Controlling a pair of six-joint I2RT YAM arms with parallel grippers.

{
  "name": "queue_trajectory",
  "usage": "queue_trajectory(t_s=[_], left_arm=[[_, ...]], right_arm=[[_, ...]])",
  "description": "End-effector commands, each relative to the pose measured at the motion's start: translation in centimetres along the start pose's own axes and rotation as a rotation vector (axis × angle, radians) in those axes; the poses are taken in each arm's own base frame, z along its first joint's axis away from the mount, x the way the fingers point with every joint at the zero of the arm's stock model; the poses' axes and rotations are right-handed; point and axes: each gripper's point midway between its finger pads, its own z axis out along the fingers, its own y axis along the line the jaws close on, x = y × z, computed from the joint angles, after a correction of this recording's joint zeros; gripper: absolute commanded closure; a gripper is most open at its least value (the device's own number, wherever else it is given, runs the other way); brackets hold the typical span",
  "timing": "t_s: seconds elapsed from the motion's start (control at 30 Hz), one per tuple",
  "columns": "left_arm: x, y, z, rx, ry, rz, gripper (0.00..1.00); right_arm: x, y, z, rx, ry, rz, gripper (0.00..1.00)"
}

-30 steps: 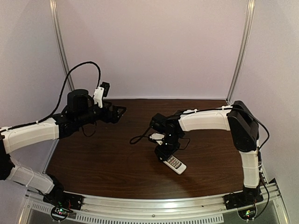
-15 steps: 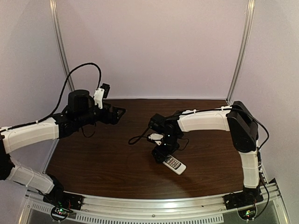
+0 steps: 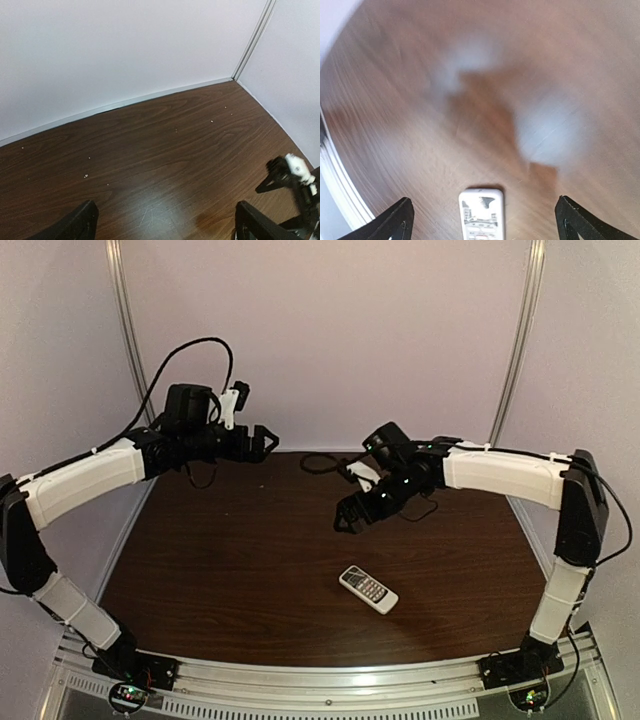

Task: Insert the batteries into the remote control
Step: Reset both arms

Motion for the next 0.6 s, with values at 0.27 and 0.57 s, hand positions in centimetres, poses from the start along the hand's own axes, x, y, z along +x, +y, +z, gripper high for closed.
queue_trajectory(t_s=[0.27, 0.57], left_arm=[[3.0, 3.3, 3.4, 0.041, 0.162, -0.166, 0.03], [11.2, 6.1, 2.5, -0.084, 0.234, -0.259, 0.03]], right_arm=[[-2.4, -11.5, -13.3, -0.019, -0.585, 0.274, 0.00], [5.5, -15.9, -12.2, 0.038, -0.647, 0.416, 0.00]])
